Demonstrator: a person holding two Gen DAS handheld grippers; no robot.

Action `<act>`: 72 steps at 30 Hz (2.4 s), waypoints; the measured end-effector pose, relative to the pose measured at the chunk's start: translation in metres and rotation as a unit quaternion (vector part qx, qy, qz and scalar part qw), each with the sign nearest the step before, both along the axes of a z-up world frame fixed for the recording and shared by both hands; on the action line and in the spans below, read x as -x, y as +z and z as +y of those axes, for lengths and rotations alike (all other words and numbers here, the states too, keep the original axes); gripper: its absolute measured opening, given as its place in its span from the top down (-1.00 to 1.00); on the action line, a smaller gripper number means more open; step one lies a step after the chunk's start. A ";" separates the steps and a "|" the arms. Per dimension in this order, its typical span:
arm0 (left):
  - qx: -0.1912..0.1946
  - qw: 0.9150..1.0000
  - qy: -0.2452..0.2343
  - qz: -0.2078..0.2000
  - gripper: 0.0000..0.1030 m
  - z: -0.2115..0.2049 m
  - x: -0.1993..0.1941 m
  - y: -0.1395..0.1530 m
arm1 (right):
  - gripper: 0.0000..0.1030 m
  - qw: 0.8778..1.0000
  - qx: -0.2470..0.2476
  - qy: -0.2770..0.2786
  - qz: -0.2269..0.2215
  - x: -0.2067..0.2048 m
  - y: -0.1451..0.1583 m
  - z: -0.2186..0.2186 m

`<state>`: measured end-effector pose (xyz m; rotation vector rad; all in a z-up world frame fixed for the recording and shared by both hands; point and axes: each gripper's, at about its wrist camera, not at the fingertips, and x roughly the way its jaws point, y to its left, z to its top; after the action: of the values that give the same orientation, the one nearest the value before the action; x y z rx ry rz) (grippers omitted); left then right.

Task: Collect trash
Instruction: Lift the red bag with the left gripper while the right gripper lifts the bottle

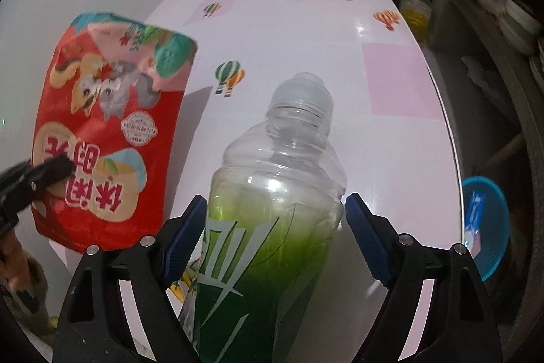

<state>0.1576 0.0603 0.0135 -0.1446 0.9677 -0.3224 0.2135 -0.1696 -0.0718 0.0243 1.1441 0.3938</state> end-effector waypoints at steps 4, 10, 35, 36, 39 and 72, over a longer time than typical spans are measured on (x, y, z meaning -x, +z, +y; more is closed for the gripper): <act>-0.007 1.000 -0.002 -0.002 0.81 -0.004 0.002 0.000 | -0.35 0.999 -0.026 -0.021 0.017 -0.005 -0.006 -0.010; -0.017 1.000 -0.004 -0.007 0.81 -0.010 0.003 0.002 | -0.30 0.999 -0.029 -0.027 0.017 0.000 -0.005 -0.011; -0.026 0.999 -0.019 -0.031 0.81 -0.011 0.003 0.010 | -0.29 0.996 -0.076 -0.046 0.015 0.012 0.003 -0.036; -0.027 0.999 -0.019 -0.033 0.81 -0.011 0.005 0.011 | -0.29 0.996 -0.078 -0.047 0.014 0.012 0.004 -0.037; -0.028 0.999 -0.021 -0.038 0.81 -0.012 0.007 0.013 | -0.29 0.995 -0.082 -0.049 0.010 0.014 0.007 -0.040; 0.074 0.952 -0.295 0.045 0.81 -0.257 -0.085 0.016 | -0.29 0.899 -0.080 -0.430 -0.032 0.150 -0.010 -0.312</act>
<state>0.2422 -0.1969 0.0293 -0.0018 1.0655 -0.9462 0.0632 -0.4812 -0.0817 0.6380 0.9264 -0.3038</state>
